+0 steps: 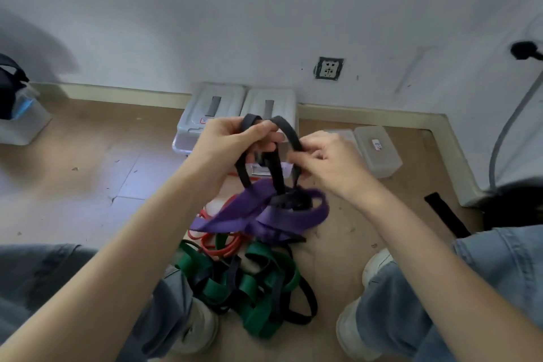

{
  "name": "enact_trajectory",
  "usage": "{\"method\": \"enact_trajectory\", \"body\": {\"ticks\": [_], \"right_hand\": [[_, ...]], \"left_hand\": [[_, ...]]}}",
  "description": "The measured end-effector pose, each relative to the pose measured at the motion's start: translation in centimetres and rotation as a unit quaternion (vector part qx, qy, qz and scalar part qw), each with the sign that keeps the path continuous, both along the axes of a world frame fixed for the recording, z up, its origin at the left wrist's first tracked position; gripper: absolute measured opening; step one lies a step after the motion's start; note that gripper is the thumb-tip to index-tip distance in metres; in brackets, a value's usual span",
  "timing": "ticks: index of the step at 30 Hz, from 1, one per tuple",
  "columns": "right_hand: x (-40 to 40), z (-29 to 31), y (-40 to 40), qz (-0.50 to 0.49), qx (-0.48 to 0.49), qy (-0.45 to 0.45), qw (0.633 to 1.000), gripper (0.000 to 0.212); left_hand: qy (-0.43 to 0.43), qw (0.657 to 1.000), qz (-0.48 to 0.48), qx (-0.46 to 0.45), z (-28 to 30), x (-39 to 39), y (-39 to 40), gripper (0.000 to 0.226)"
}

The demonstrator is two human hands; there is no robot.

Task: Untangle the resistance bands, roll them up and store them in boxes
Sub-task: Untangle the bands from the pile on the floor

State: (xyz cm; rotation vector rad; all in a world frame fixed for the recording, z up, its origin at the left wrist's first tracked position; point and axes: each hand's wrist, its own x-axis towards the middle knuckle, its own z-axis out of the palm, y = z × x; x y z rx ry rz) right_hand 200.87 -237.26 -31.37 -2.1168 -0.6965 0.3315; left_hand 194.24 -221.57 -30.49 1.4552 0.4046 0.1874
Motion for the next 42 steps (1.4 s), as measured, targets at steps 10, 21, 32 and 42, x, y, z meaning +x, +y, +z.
{"method": "enact_trajectory", "body": {"ticks": [10,21,32,42], "right_hand": [[-0.9,4.2,-0.5,0.046,0.337,0.251,0.906,0.018],[2.5,1.5,-3.0,-0.093,0.239,0.259,0.931,0.024],[1.5,0.7,-2.2,-0.098,-0.161,-0.101,0.977,0.029],[2.0,1.8,-3.0,0.034,-0.028,0.045,0.998,0.045]], "left_hand": [[0.125,0.922,-0.257,0.262,-4.6,-0.3,-1.6,0.025],[-0.056,0.932,-0.138,0.332,0.2,-0.2,-0.2,0.032],[-0.022,0.888,-0.111,0.447,1.1,-0.6,-0.1,0.032],[0.105,0.950,-0.061,0.288,1.3,-0.2,1.7,0.038]]}}
